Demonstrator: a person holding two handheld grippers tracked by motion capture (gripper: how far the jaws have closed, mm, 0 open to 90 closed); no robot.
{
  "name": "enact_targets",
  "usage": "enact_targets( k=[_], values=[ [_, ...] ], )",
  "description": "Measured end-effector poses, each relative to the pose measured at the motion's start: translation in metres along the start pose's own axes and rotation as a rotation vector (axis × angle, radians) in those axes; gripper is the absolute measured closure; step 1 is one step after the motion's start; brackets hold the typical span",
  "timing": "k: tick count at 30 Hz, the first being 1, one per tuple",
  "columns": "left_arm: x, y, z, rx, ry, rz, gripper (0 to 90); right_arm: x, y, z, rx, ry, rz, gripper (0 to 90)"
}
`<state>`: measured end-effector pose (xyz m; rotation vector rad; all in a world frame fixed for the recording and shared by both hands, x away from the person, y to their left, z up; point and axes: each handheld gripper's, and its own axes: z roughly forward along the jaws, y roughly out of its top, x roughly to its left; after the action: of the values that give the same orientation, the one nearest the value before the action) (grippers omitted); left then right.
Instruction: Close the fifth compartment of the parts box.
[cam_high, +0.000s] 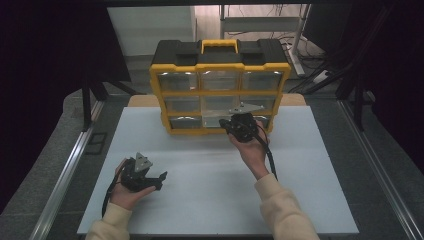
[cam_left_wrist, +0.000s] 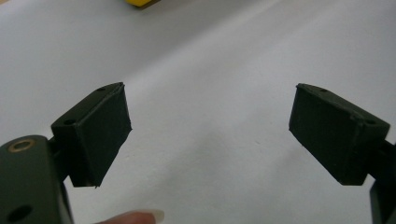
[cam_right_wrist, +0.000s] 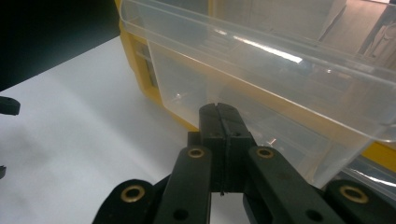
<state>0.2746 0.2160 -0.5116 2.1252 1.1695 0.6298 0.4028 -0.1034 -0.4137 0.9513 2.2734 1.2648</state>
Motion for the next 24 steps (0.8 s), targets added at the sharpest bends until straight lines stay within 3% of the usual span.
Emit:
enact_targets(
  k=[24],
  values=[
    [0.0, 0.0, 0.0, 0.001, 0.0, 0.004, 13.1, -0.011, 0.006, 0.014, 0.002, -0.021, 0.017, 89.9]
  ],
)
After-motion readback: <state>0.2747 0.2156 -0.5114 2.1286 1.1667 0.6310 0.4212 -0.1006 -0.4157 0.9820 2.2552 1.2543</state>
